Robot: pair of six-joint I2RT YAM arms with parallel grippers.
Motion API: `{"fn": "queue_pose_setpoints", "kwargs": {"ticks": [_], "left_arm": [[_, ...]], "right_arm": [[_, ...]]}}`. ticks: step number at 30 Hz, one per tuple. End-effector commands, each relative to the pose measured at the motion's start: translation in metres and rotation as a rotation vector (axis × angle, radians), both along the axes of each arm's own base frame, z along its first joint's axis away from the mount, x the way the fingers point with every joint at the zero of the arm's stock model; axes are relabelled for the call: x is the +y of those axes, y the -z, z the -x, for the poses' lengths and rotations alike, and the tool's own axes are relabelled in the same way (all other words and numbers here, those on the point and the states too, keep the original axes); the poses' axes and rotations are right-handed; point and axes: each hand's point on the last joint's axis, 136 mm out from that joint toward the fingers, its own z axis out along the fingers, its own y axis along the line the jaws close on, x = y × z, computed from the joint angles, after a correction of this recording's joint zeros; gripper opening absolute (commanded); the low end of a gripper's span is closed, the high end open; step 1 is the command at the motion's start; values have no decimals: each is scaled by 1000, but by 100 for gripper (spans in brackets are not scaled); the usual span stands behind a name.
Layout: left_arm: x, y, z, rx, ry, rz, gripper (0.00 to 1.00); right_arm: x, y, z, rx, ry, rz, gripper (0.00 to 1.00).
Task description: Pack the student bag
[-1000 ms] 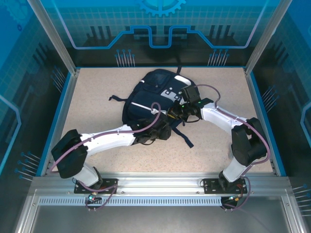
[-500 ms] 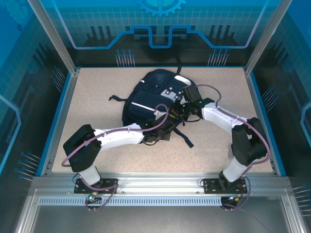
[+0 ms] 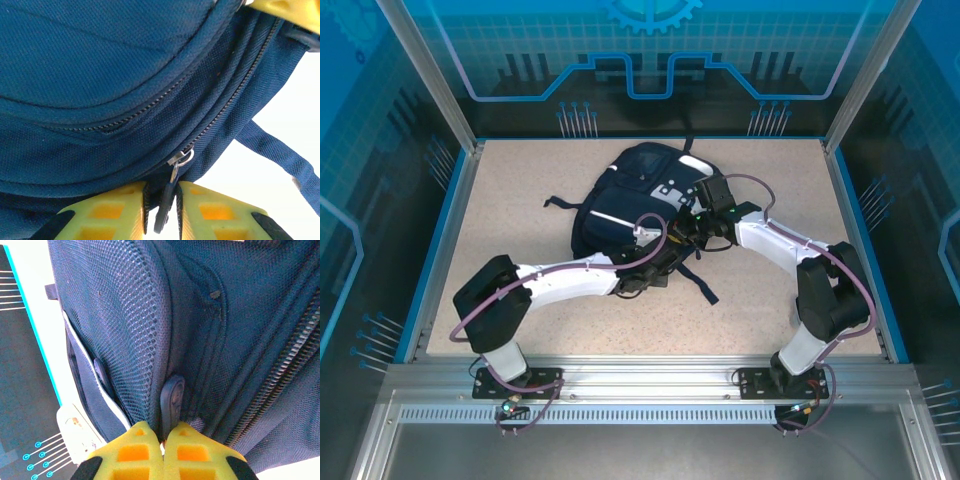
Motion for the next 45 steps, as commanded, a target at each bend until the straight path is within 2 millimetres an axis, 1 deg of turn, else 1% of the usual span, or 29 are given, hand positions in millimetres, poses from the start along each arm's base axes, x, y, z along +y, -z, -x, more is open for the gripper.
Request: {"fn": "queue_pose_setpoints", "kwargs": {"ticks": [1,5,8,11,12,15,18,20,24,26,27,28,30,32,33,35,37,38,41,45], "left_arm": [[-3,-2,-5,-11,-19,-6,23],[-4,-2,-7,-13,-9,-13,18],[-2,-2,-7,-16,-8,-21,8],[5,-4,-5,-19,-11,-44,0],[9,-4,-4,-20,-15,-53,0],[22,-7,3,-16,-21,-72,0],[40,-4,13,0,-28,-104,0],[57,1,21,25,-55,-122,0],[85,8,31,51,-104,-137,0],[95,7,30,45,-121,-138,0],[96,5,28,37,-119,-126,0],[93,2,25,26,-102,-103,0],[80,-7,18,-14,-45,-60,0],[61,-19,12,-51,39,-6,0],[52,-25,10,-67,78,20,0],[32,-40,8,-105,156,93,0],[13,-52,8,-127,229,165,0],[3,-58,9,-134,264,198,0],[-25,-70,13,-148,355,257,0],[-54,-76,13,-145,413,291,0]], "right_arm": [[1,-18,-6,-55,-2,-43,0],[0,-17,-5,-56,-3,-41,0],[-1,-17,-5,-55,2,-33,0],[-8,-15,-6,-56,19,-8,0],[-11,-14,-6,-58,25,7,0],[-26,-11,-7,-64,56,65,0],[-41,-10,-9,-73,87,115,0],[-49,-10,-11,-77,103,133,0],[-58,-8,-14,-80,119,153,0],[-59,-6,-16,-79,123,159,0],[-60,-7,-17,-80,122,157,0],[-59,-7,-17,-84,117,154,0],[-57,-11,-17,-93,104,138,1],[-55,-19,-15,-117,82,109,15],[-54,-22,-13,-125,75,97,20],[-56,-28,-7,-138,71,93,37],[-61,-31,1,-138,79,101,46],[-64,-32,5,-134,84,98,49],[-66,-30,19,-105,95,67,53],[-65,-22,35,-43,108,14,53]]}}
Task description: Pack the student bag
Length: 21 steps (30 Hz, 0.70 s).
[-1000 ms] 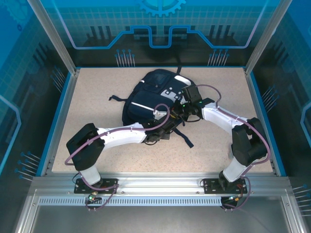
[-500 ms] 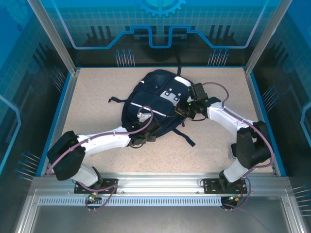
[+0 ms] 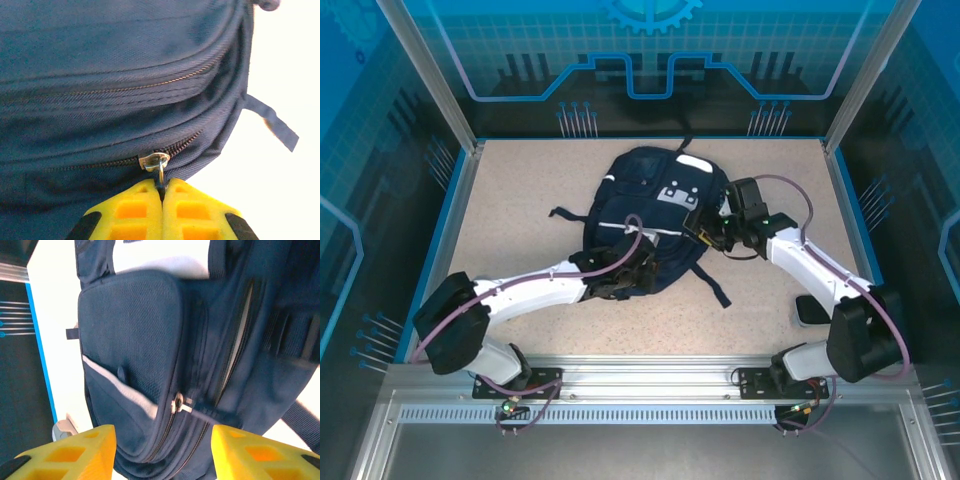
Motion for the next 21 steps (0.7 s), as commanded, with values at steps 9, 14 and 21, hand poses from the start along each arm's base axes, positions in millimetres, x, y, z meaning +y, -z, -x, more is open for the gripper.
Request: {"fn": "queue_pose_setpoints", "kwargs": {"ticks": [9,14,21], "left_arm": [[-72,-36,-15,-67,125,164,0],[-71,-33,-14,-58,127,154,0],[-70,-31,-14,-54,124,147,0]], "right_arm": [[-14,24,35,139,98,-60,44],[-7,33,34,180,103,-100,28],[-4,50,35,227,118,-115,24]]}}
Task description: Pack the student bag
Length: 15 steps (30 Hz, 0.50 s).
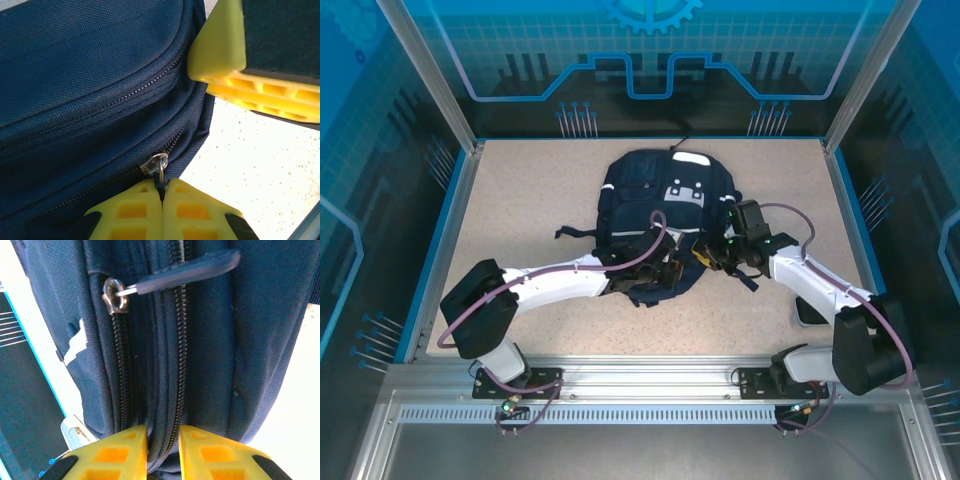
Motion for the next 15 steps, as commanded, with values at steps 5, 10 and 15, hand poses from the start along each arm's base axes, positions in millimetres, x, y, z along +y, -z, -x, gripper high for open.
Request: {"fn": "queue_pose_setpoints", "kwargs": {"ticks": [5,10,15], "left_arm": [[-13,-28,-8,-68,28,40,0],[20,-17,-2,-71,2,-79,0],[58,3,9,-24,-25,-163,0]], "right_arm": [[-1,12,-6,41,2,7,13],[-24,9,-15,-2,50,103,3],[-40,6,-22,-22,80,155,1]]}}
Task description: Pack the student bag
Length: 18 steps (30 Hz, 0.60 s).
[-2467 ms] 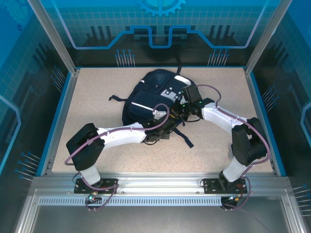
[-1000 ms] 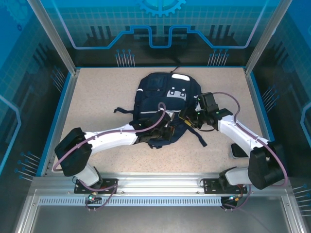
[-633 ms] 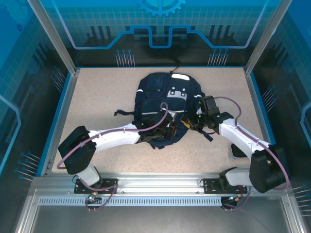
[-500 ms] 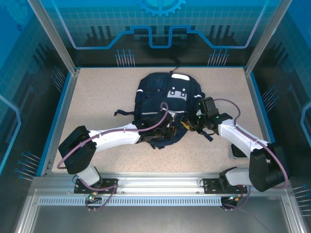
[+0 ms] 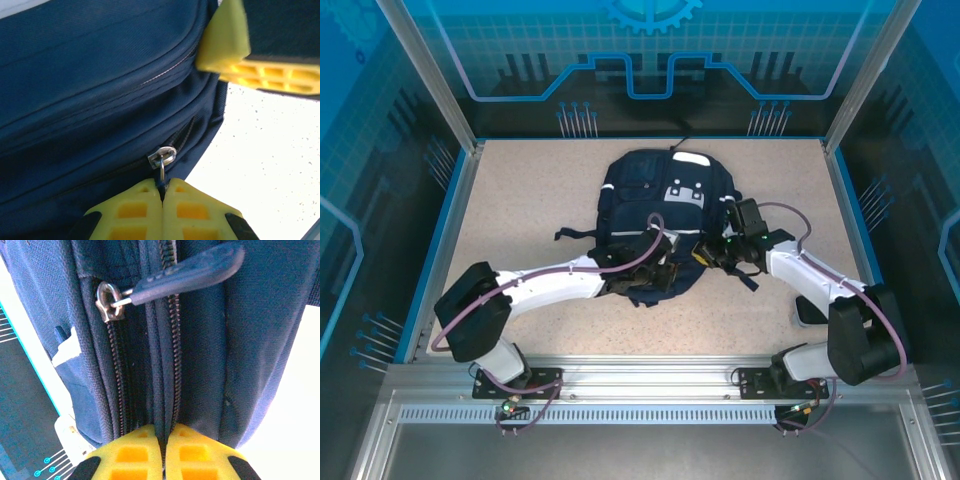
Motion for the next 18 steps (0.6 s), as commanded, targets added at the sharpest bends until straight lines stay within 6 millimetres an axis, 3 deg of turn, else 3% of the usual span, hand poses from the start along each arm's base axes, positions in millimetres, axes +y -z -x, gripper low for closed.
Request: {"fn": "queue_pose_setpoints", "kwargs": {"ticks": [1,6,13,18], "left_arm": [[42,4,7,5,-29,-102,0],[67,15,10,39,-49,-161,0],[112,16,-10,1,-213,-209,0],[123,8,-23,-35,-250,-171,0]], "right_arm": [[-38,-1,-19,-51,95,134,0],[-41,1,-20,-51,101,155,0],[-51,4,-21,-48,123,188,0],[-56,5,-23,-49,131,200,0]]}}
